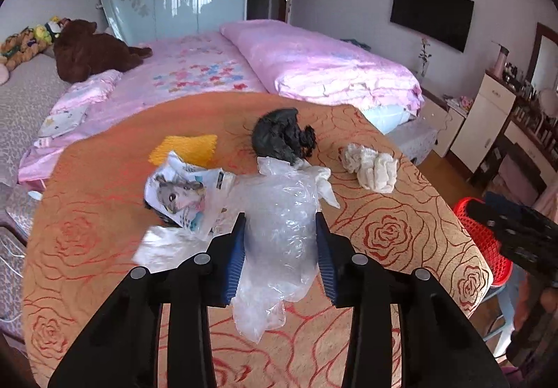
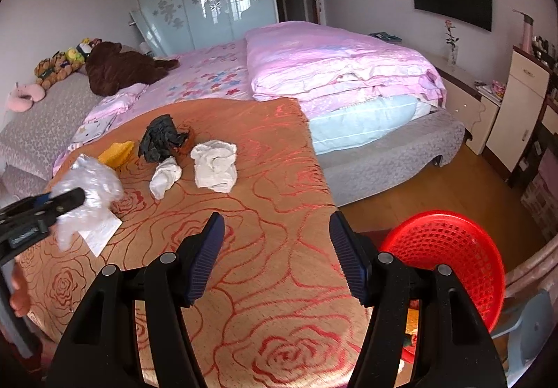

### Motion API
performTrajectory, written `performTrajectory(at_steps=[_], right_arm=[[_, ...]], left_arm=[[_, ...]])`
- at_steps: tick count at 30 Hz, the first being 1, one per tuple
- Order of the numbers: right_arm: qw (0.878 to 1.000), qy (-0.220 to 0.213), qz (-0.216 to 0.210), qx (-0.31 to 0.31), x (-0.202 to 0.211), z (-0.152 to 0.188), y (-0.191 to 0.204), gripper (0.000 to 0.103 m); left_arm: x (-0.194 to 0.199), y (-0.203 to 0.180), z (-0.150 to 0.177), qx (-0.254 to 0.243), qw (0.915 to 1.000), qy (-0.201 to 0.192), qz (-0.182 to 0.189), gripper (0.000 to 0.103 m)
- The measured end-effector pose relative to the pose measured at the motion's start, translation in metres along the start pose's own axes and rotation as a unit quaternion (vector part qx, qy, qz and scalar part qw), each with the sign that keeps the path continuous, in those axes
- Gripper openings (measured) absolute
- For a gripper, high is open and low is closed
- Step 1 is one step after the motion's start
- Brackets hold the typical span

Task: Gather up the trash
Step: 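Grasp the clear plastic bag with the left tool while the right tool grasps the white mesh cloth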

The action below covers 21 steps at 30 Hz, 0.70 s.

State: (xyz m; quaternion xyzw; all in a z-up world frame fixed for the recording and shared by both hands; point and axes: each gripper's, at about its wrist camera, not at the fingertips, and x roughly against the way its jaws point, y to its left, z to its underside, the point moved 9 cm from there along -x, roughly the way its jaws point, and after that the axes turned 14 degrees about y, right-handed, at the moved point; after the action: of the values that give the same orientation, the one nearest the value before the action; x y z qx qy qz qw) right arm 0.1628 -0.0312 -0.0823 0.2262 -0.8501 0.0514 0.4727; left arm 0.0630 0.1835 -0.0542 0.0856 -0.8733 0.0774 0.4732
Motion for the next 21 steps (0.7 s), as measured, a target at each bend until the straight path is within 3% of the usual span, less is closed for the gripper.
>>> performTrajectory(at_steps=[11,21], right_arm=[[0.999,0.009,-0.015,0.043,-0.054,-0.037,0.046,0.061],[0.998,0.049,-0.035,0.029,-0.102,-0.063,0.062,0.061]], left_arm=[[0.017,0.022,-0.004,0.017,0.9995,-0.025,-0.008,0.036],[0.012,0.035,-0.003,0.033,0.9992,-0.02,-0.011,0.036]])
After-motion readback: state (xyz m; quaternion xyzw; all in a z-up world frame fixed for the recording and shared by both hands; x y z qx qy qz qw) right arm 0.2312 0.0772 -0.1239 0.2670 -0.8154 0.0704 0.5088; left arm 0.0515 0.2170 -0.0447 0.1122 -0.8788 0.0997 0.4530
